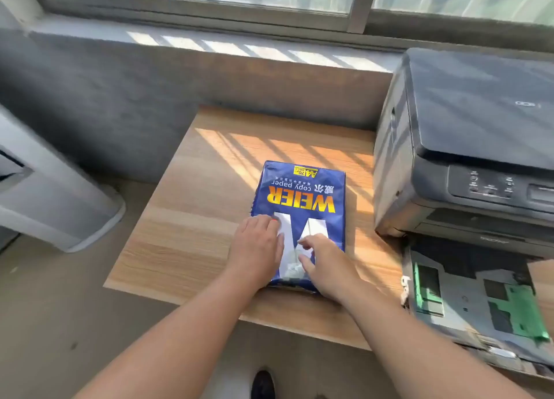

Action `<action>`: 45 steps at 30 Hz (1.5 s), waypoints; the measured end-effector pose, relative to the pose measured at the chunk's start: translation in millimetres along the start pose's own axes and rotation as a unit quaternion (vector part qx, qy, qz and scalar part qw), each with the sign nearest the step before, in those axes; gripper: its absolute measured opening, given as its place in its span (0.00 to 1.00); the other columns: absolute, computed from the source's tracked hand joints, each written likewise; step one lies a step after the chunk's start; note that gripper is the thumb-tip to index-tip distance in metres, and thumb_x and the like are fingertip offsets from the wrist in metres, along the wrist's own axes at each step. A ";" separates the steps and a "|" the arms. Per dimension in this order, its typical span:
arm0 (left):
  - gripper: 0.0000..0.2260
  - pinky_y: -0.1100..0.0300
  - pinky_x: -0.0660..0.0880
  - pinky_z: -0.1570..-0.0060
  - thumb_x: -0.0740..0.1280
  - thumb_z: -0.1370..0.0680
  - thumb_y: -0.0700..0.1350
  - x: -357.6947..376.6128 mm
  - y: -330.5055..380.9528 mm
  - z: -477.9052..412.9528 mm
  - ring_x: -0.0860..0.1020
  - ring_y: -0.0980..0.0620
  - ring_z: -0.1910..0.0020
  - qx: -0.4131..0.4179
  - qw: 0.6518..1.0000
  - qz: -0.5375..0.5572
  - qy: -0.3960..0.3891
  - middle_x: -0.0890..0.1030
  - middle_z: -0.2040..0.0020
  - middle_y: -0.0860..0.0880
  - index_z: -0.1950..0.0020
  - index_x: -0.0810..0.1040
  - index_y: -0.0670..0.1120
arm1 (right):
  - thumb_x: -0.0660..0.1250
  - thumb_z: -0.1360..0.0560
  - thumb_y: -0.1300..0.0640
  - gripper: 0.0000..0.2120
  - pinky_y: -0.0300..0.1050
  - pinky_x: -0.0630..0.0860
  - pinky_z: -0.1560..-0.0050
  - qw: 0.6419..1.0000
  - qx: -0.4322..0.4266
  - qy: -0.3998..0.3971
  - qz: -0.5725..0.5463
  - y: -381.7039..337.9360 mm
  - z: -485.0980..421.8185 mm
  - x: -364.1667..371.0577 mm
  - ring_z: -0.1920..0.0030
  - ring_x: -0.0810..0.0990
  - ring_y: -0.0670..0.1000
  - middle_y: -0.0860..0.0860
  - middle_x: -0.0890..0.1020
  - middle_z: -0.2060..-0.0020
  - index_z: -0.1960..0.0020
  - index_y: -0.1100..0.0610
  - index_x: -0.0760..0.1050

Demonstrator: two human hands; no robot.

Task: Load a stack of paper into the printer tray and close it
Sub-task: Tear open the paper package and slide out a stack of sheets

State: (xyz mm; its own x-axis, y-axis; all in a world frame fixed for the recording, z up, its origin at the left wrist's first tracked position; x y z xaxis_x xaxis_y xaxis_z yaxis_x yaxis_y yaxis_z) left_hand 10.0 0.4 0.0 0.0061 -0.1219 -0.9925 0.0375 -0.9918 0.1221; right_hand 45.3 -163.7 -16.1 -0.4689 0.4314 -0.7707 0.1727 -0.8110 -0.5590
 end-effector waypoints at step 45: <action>0.24 0.40 0.57 0.24 0.52 0.16 0.52 83.1 -25.7 6.5 0.51 0.44 0.20 0.043 0.991 0.016 -0.127 0.52 0.18 0.49 0.21 0.53 0.51 | 0.61 0.22 0.64 0.27 0.46 0.81 0.45 0.750 0.378 0.218 -0.497 2.7 79.2 73.3 0.56 0.88 0.49 0.50 0.90 0.60 0.25 0.52 0.65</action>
State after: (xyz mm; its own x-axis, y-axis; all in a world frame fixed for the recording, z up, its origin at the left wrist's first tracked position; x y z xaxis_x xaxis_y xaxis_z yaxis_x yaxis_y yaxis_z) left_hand 3.0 15.5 -85.6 -0.2453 -0.1483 -0.9580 -0.0448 -0.9855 0.1640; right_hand -57.2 -165.5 -49.9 0.3160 0.9260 -0.2067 -0.6923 0.0760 -0.7176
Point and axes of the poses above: each hand's wrist, its own z-axis away from the middle knuckle, its own x-axis out of the palm, y = z × x, the point moved 1 cm from there along -z, towards the middle knuckle
